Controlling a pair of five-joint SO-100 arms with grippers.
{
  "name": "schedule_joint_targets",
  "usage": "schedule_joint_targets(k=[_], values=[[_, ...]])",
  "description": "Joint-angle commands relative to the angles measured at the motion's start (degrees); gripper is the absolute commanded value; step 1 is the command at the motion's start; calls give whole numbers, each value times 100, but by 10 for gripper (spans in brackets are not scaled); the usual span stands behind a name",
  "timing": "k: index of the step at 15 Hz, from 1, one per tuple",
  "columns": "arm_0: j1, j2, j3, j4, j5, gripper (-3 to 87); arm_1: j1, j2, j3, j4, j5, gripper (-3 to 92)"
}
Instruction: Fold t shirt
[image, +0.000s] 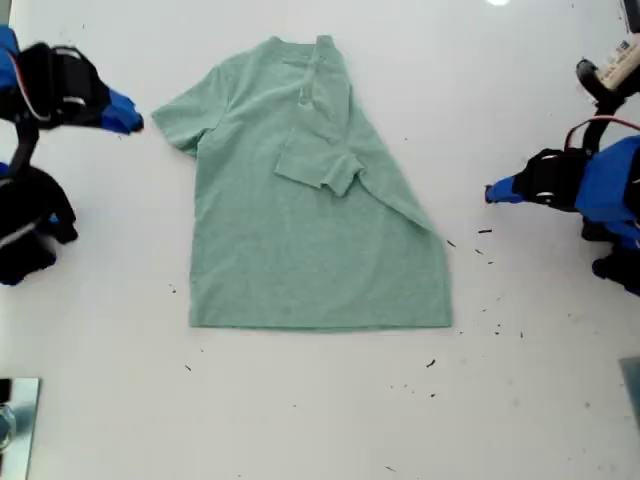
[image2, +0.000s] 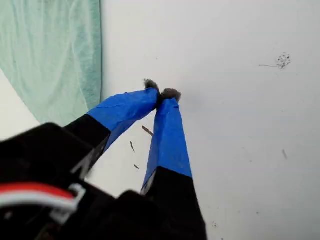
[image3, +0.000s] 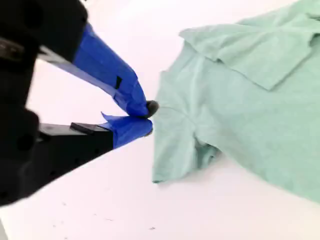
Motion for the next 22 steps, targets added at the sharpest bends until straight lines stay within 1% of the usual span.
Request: schedule_joint_targets(k=[1,2,3,4,5,8,10,11,13,16,18,19,20,21,22], values=[[-853,-773,-1178,308,905,-2,-62,44,352,-176,35,25],[-967,-1099,-1380,308,1081,-2,-62,44,352,-176,35,25],[-932,-1450,-1459,308,1222,84,-88,44,352,-176,26,25],[-905,-1714,-1477,299,1248,224,-88,44,352,-176,18,25],[-853,-1881,-1485,281,1301,308,-97,44,352,-176,18,25],[-993,-1986,-1178,185,1354,322,-97,44,352,-193,-18,25],[-1169,-2039,-642,-123,1336,316,-114,44,352,-202,-35,25],[-1274,-2101,-299,-396,1327,313,-132,44,352,-202,-44,25],[-1459,-2268,439,-1107,1318,308,-167,44,352,-211,-79,25],[-1670,-2892,1556,-2461,1354,303,-202,44,352,-220,-158,25],[-1635,-3727,1626,-3032,1354,280,-211,44,352,-237,-202,25],[-1573,-3990,1547,-3146,1362,217,-220,44,352,-237,-202,25],[-1521,-4096,1459,-3173,1371,62,-229,44,352,-237,-202,25],[-1503,-4043,1389,-3155,1433,-2,-229,44,352,-237,-202,25],[-1433,-3735,1310,-3076,1424,-2,-229,44,352,-237,-202,25]])
